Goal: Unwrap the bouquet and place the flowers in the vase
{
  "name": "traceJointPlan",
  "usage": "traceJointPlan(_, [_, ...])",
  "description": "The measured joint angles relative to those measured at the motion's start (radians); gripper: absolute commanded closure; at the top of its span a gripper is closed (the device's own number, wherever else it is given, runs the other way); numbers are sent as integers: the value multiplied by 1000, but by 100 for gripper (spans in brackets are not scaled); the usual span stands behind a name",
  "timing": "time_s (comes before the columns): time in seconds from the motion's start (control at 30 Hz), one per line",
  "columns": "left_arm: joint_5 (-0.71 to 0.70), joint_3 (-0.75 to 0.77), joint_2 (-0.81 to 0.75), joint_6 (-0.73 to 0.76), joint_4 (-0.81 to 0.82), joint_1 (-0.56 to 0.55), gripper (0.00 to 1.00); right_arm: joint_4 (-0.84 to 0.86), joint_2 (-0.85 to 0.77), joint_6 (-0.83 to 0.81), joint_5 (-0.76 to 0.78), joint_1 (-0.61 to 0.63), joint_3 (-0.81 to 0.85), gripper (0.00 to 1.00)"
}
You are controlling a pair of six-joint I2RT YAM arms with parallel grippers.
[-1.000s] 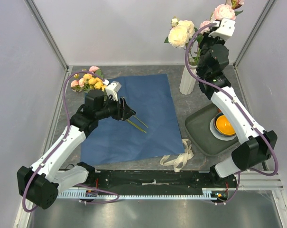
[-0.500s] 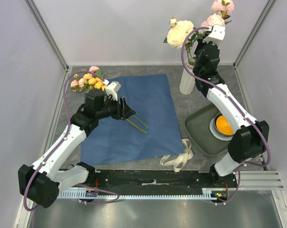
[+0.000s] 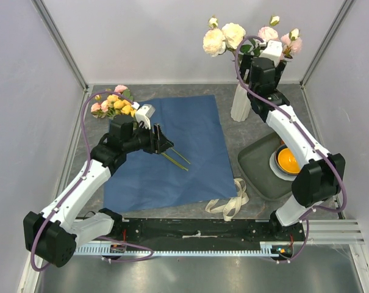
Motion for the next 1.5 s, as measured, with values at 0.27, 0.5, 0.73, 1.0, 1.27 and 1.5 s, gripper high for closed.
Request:
traceJointPlan(0.27, [-7,0,28,0,0,2,40,-288,-98,141,-16,0,-13,2])
traceJointPlan(0.5, [-56,0,37,-11,-4,11,39,-358,-325,251,-135,-1,-275,2])
traceJointPlan(0.73, [-120,-32,47,-152,30,60,41,-319,-371,306,-446,33,-567,2])
traceJointPlan(1.0, [-109,-340,50,-522,283,367,43,-214,-344,311,-749,335,-764,2])
traceJointPlan(1.27, [-240,-441,183,-693,470,429,50,-124,-404,302,-848,388,-793,2])
traceJointPlan(1.5, [-279,-388,453,-844,632,457,53,-128,-500,230,-821,388,-806,2])
